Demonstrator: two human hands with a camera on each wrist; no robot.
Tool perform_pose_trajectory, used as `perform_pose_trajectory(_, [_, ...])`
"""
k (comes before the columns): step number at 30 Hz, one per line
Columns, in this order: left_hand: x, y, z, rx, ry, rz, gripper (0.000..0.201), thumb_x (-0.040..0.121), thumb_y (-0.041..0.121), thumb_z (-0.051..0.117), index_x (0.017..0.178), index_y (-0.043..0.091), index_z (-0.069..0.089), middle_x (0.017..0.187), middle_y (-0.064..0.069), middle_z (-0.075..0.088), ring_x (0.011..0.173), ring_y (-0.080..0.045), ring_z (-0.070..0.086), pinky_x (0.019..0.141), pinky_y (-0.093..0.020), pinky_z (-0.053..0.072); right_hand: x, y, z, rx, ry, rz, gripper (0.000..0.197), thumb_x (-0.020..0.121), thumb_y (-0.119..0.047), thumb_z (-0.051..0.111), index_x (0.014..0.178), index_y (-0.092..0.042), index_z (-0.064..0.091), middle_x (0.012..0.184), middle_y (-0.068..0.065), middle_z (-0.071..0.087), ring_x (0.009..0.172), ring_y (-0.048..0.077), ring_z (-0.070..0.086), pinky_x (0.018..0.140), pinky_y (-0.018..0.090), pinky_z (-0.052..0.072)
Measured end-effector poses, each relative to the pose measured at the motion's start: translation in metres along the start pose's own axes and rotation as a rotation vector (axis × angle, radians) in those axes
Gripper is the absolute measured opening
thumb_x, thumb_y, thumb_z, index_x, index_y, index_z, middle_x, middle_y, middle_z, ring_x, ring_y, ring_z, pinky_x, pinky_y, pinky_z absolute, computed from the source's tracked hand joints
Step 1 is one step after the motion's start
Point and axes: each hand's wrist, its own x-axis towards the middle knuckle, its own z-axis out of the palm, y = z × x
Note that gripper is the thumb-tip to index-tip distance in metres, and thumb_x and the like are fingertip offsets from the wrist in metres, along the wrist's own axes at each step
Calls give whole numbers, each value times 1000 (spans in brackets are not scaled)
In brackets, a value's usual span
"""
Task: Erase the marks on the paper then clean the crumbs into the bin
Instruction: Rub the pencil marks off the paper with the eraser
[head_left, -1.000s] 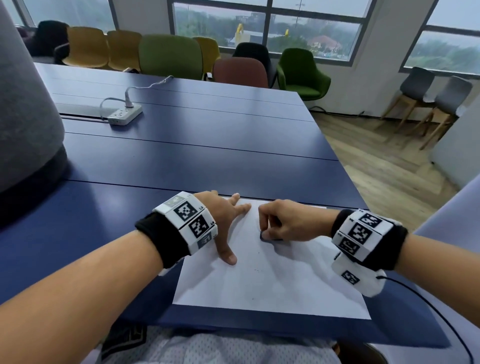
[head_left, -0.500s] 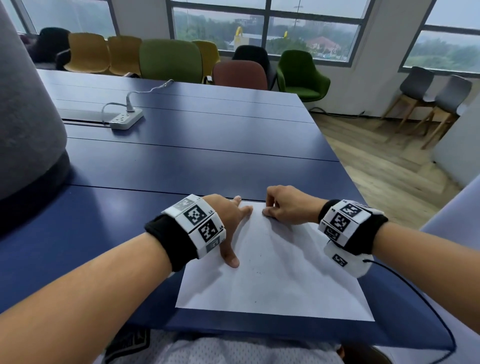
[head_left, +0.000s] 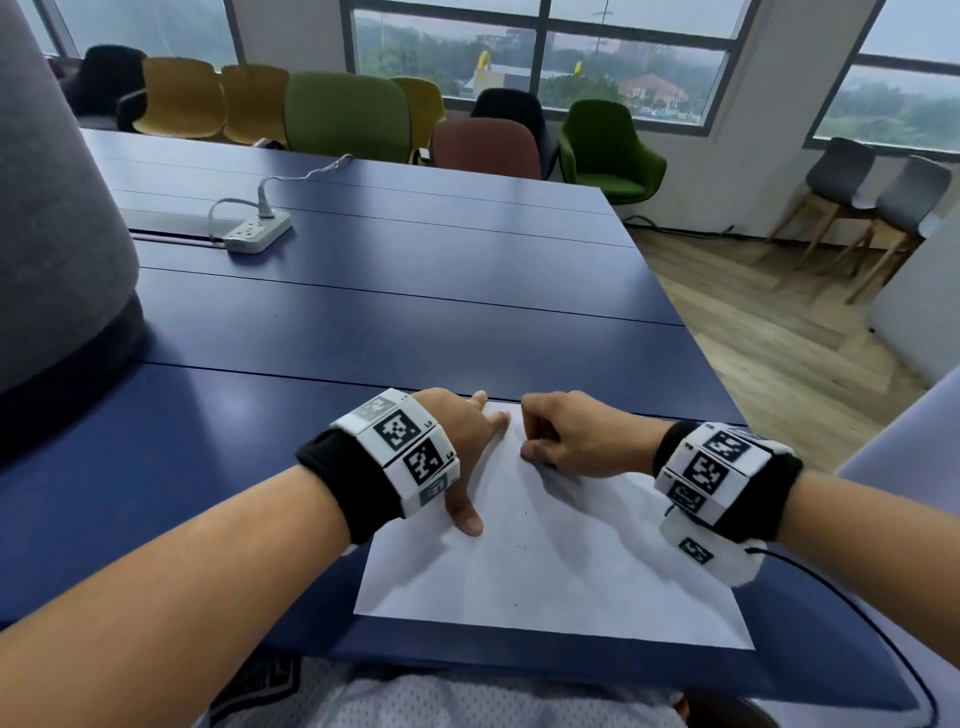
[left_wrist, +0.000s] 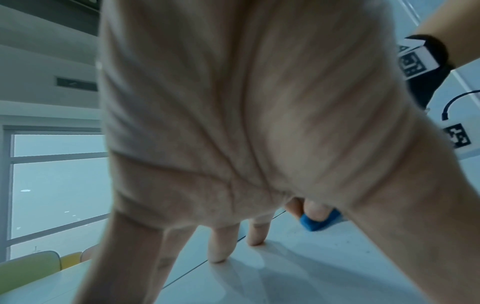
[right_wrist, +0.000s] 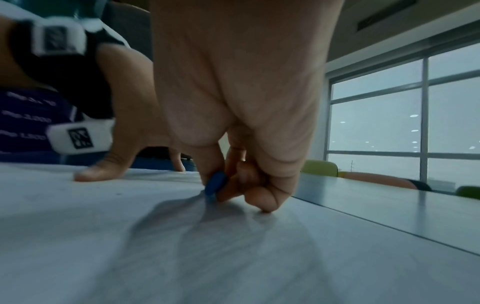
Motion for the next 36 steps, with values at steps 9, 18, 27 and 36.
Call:
perform_pose_trajectory(9, [0,1,-1,-4,0,8,128,59,68,80,156,25,8,165,-4,5,120,-29,57,88,-37,51,-15,3,1,1,-46,-36,17,87,-24,65,80,-19,50,66,-11,51,60,7,47,55,20,35])
perform_pose_trajectory(18, [0,1,-1,4,-4,6,129,59,69,79,156,24,6,165,-5,3,121,-29,57,90,-40,52,-3,16,-10,13,37,52,15,89,-22,63,84,-17,50,70,-9,51,72,18,52,63,26,40])
perform_pose_trajectory(27, [2,2,-1,13,-14,13,131,58,70,79,156,33,0,164,-8,4,118,-31,59,89,-41,52,-6,8,-7,0,52,6,15,88,-23,65,84,-18,51,68,-13,49,65,7,49,59,21,36])
perform_pose_trajectory(36, [5,2,0,-14,-15,17,130,58,69,80,153,45,-7,164,-9,3,121,-32,57,86,-36,49,-15,-3,-3,41,26,-66,20,85,-19,68,75,-25,52,59,-12,49,55,3,47,60,22,37])
